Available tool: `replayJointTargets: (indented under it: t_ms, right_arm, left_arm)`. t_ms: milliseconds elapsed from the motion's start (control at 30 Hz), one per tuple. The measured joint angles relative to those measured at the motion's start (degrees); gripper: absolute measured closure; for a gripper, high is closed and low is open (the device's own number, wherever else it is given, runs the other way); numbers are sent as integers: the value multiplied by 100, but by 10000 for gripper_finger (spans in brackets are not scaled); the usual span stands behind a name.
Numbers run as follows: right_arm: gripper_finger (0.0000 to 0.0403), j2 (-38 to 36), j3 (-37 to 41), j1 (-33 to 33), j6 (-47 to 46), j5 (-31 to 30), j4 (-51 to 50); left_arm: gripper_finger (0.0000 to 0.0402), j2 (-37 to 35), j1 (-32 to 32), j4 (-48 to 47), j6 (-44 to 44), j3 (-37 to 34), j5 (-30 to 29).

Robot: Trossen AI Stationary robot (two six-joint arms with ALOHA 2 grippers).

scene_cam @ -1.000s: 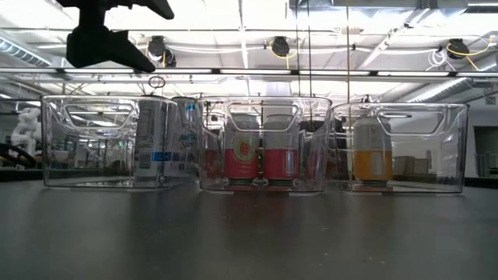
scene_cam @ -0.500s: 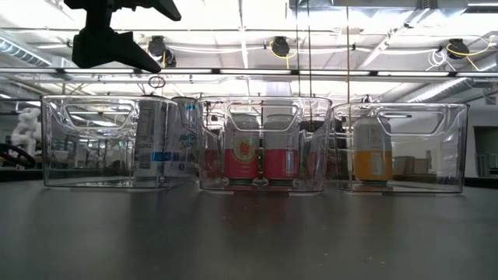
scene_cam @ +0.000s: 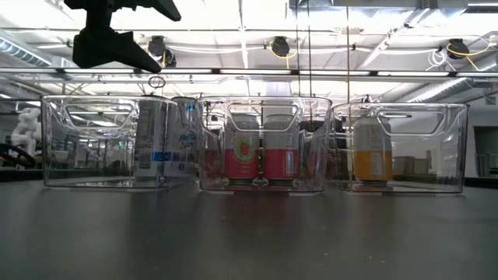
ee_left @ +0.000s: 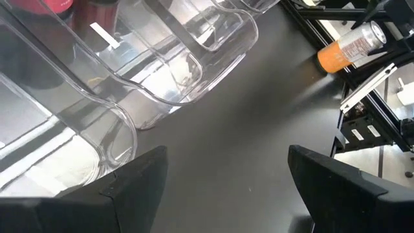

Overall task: Sort soda cans
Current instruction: Put the orange-white soda can into the right transparent bin

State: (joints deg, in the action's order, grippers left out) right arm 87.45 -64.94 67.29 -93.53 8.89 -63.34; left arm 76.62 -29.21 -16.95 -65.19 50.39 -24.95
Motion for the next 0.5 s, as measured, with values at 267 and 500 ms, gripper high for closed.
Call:
replayJointTargets:
  t_ms: [267,500]
  right_arm:
    - [90,1,-7,-147,85,-60,-28]
    - [90,5,-3,-167,513,170,-2]
  left_arm:
    - [74,0,0,-3,7,0,0]
    - [74,0,0,-4,9,0,0]
